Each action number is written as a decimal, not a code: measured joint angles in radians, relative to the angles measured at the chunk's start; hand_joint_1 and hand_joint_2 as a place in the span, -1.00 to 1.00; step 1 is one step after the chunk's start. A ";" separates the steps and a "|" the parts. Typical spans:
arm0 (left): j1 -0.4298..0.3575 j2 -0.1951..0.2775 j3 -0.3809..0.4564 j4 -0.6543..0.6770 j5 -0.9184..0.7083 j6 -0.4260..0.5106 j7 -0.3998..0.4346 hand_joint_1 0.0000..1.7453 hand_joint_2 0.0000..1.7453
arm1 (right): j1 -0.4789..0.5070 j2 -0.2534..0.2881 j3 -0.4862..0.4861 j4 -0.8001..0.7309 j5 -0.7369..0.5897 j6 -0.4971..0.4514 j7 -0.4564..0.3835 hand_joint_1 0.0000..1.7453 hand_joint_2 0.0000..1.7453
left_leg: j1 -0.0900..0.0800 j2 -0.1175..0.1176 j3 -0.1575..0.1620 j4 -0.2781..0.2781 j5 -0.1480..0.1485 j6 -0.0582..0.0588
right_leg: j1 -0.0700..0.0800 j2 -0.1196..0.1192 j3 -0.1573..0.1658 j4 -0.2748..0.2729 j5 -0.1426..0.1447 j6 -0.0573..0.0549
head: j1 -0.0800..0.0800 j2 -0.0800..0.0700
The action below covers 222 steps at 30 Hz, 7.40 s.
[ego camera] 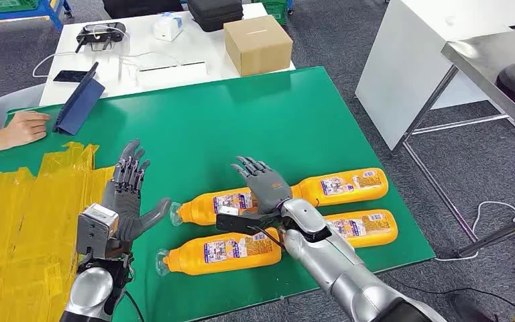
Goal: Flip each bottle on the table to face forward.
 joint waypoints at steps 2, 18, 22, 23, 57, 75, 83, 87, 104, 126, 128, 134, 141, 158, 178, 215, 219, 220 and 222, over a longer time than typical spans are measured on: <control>-0.002 -0.001 -0.001 0.003 0.005 -0.002 -0.004 -1.00 1.00 | -0.005 0.004 0.000 0.012 -0.002 0.001 -0.001 -1.00 1.00 | 0.000 0.000 0.000 0.000 0.000 0.000 | 0.000 0.000 0.000 0.000 0.000 0.000 | 0.000 0.000; -0.049 -0.018 -0.034 0.044 0.075 -0.043 -0.061 -1.00 1.00 | -0.098 0.060 0.017 0.215 0.027 0.041 -0.014 -1.00 1.00 | 0.000 0.000 0.000 0.000 0.000 0.000 | 0.000 0.000 0.000 0.000 0.000 0.000 | 0.000 0.000; -0.050 -0.021 -0.036 0.050 0.077 -0.043 -0.063 -1.00 1.00 | -0.113 0.068 0.029 0.244 0.038 0.043 -0.004 -1.00 1.00 | 0.000 0.000 0.000 0.000 0.000 0.000 | 0.000 0.000 0.000 0.000 0.000 0.000 | 0.000 0.000; -0.050 -0.021 -0.037 0.051 0.077 -0.043 -0.063 -1.00 1.00 | -0.116 0.070 0.032 0.250 0.043 0.044 -0.001 -1.00 1.00 | 0.000 0.000 0.000 0.000 0.000 0.000 | 0.000 0.000 0.000 0.000 0.000 0.000 | 0.000 0.000; -0.060 -0.033 -0.043 0.086 0.078 -0.043 -0.063 -1.00 1.00 | -0.154 0.106 0.120 0.370 0.185 0.080 0.130 0.78 1.00 | 0.000 0.000 0.000 0.000 0.000 0.000 | 0.000 0.000 0.000 0.000 0.000 0.000 | 0.000 0.000; 0.063 -0.010 0.021 -0.009 0.045 -0.106 -0.083 -1.00 1.00 | -0.081 0.159 0.079 0.277 0.237 -0.265 0.172 1.00 1.00 | 0.000 0.001 -0.001 0.000 0.000 -0.001 | 0.001 0.001 -0.002 0.001 -0.001 -0.001 | 0.000 0.000; 0.101 -0.015 0.079 -0.041 0.012 -0.129 -0.084 -1.00 1.00 | -0.003 0.163 -0.026 0.085 0.237 -0.443 0.110 1.00 1.00 | 0.000 0.000 -0.001 0.000 0.000 0.000 | 0.000 0.001 -0.002 0.000 0.000 0.000 | 0.000 0.000; 0.110 -0.016 0.093 -0.044 -0.018 -0.129 -0.082 -1.00 1.00 | 0.062 0.156 -0.089 -0.069 0.176 -0.457 0.064 1.00 1.00 | 0.000 0.000 -0.001 0.000 0.000 0.000 | 0.000 0.001 -0.002 0.000 0.000 0.000 | 0.000 0.000; 0.105 -0.033 -0.051 -0.063 -0.112 -0.019 -0.016 -1.00 1.00 | 0.372 0.031 -0.254 -0.564 -0.082 -0.445 -0.098 1.00 1.00 | -0.003 0.000 -0.002 0.000 -0.002 0.001 | -0.002 0.001 -0.003 0.000 0.000 0.000 | 0.000 0.000; -0.013 -0.011 -0.180 -0.046 0.040 -0.113 0.002 -1.00 1.00 | 0.381 0.038 -0.142 -0.529 -0.419 -0.140 -0.287 0.94 1.00 | -0.003 0.000 -0.002 0.000 -0.002 0.001 | -0.002 0.001 -0.003 0.000 0.000 0.000 | 0.000 0.000; -0.025 -0.009 -0.187 -0.037 0.049 -0.112 0.004 -1.00 1.00 | 0.376 0.041 -0.120 -0.520 -0.417 -0.135 -0.293 0.94 1.00 | -0.003 0.000 -0.002 0.000 -0.002 0.001 | -0.002 0.001 -0.003 0.000 0.000 0.000 | 0.000 0.000; -0.055 -0.006 -0.197 -0.013 0.070 -0.112 0.007 -1.00 1.00 | 0.354 0.053 -0.057 -0.491 -0.404 -0.133 -0.297 0.94 1.00 | -0.003 0.000 -0.002 0.000 -0.002 0.001 | -0.002 0.001 -0.003 0.000 0.000 0.000 | 0.000 0.000; -0.072 -0.004 -0.199 0.007 0.082 -0.115 0.007 -1.00 1.00 | 0.328 0.063 0.001 -0.447 -0.382 -0.138 -0.290 0.94 1.00 | -0.003 0.000 -0.002 0.000 -0.001 0.001 | -0.002 0.001 -0.003 0.000 0.000 0.000 | 0.000 0.000; -0.055 -0.001 -0.181 0.016 0.164 -0.085 -0.017 1.00 1.00 | 0.306 0.064 0.041 -0.421 -0.377 -0.151 -0.270 0.98 1.00 | -0.003 0.000 -0.002 0.000 -0.001 0.001 | -0.002 0.001 -0.003 0.000 0.000 0.000 | 0.000 0.000; -0.052 -0.016 -0.142 -0.002 -0.078 0.233 -0.065 1.00 1.00 | 0.330 0.052 0.048 -0.449 -0.405 -0.192 -0.277 -1.00 1.00 | -0.003 0.000 -0.002 0.000 -0.001 0.001 | -0.002 0.001 -0.003 0.000 0.000 0.000 | 0.000 0.000; -0.228 0.443 -0.344 0.291 -1.400 0.257 0.948 1.00 1.00 | 0.518 -0.076 -0.052 -0.915 -0.202 -0.255 -0.221 -1.00 1.00 | -0.002 0.004 -0.002 0.000 0.000 -0.001 | -0.001 0.004 -0.004 -0.001 0.001 0.000 | 0.000 0.000; -0.232 0.434 -0.304 0.407 -1.400 0.205 0.921 1.00 1.00 | 0.521 -0.079 -0.049 -0.915 -0.184 -0.243 -0.206 -1.00 1.00 | -0.002 0.003 -0.002 0.000 0.000 -0.001 | -0.001 0.004 -0.004 -0.001 0.000 0.000 | 0.000 0.000; -0.234 0.426 -0.288 0.432 -1.400 0.188 0.912 1.00 1.00 | 0.521 -0.079 -0.047 -0.915 -0.181 -0.239 -0.204 -1.00 1.00 | -0.002 0.003 -0.002 0.000 0.000 -0.001 | 0.000 0.004 -0.004 -0.001 0.000 0.000 | 0.000 0.000; -0.244 0.405 -0.252 0.485 -1.400 0.158 0.889 1.00 1.00 | 0.521 -0.079 -0.043 -0.915 -0.175 -0.225 -0.197 -1.00 1.00 | -0.002 0.003 -0.003 0.000 0.000 -0.001 | 0.000 0.004 -0.004 -0.001 0.000 0.000 | 0.000 0.000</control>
